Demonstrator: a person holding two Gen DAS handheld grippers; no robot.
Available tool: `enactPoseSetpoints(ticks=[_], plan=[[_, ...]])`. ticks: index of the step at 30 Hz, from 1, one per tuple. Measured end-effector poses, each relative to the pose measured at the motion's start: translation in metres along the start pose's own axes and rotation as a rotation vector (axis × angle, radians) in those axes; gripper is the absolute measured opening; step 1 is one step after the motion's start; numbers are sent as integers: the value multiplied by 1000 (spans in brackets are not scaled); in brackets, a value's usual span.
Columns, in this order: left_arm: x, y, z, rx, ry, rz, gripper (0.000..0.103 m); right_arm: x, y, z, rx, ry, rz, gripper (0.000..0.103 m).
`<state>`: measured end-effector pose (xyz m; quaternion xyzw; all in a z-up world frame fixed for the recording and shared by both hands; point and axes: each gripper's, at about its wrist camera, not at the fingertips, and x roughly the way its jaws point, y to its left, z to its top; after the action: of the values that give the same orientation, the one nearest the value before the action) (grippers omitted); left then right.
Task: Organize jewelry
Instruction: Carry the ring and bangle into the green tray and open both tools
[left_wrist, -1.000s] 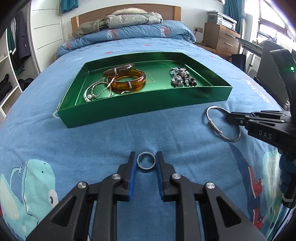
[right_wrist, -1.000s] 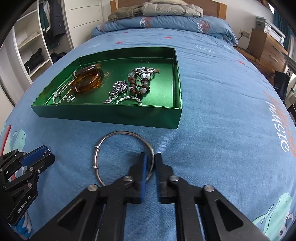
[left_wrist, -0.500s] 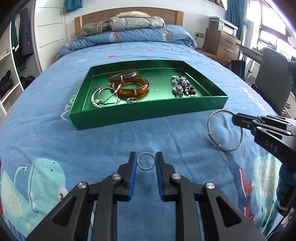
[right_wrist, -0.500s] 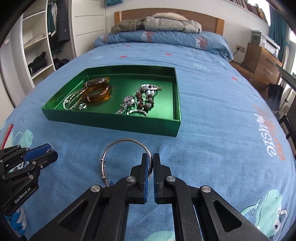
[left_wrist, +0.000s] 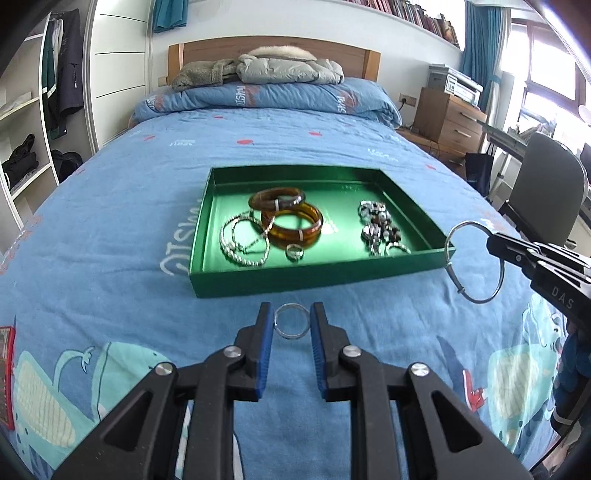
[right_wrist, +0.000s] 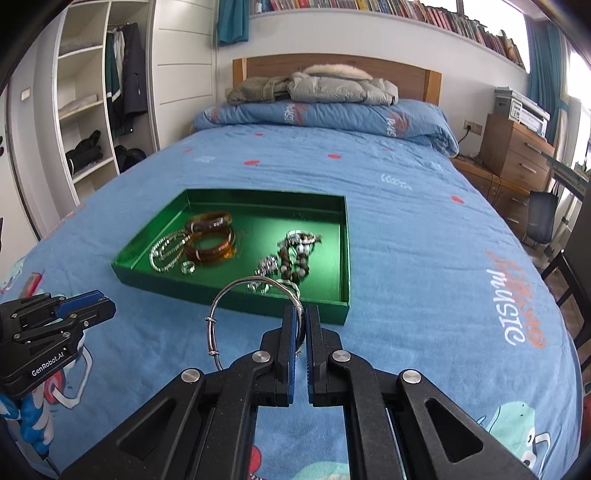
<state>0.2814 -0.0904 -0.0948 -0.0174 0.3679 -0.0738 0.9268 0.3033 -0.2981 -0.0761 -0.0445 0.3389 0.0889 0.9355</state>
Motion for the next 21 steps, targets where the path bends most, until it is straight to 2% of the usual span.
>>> enactPoseSetpoints(ticks=[7, 14, 21], plan=[[8, 1, 32, -5, -28, -6, 18, 12, -3, 28, 34, -40, 13, 5], [48, -19, 65, 17, -4, -41, 18, 55, -12, 62, 98, -31, 23, 5], [94, -45, 73, 61, 31, -49, 18, 105, -23, 78, 143, 5, 11, 5]])
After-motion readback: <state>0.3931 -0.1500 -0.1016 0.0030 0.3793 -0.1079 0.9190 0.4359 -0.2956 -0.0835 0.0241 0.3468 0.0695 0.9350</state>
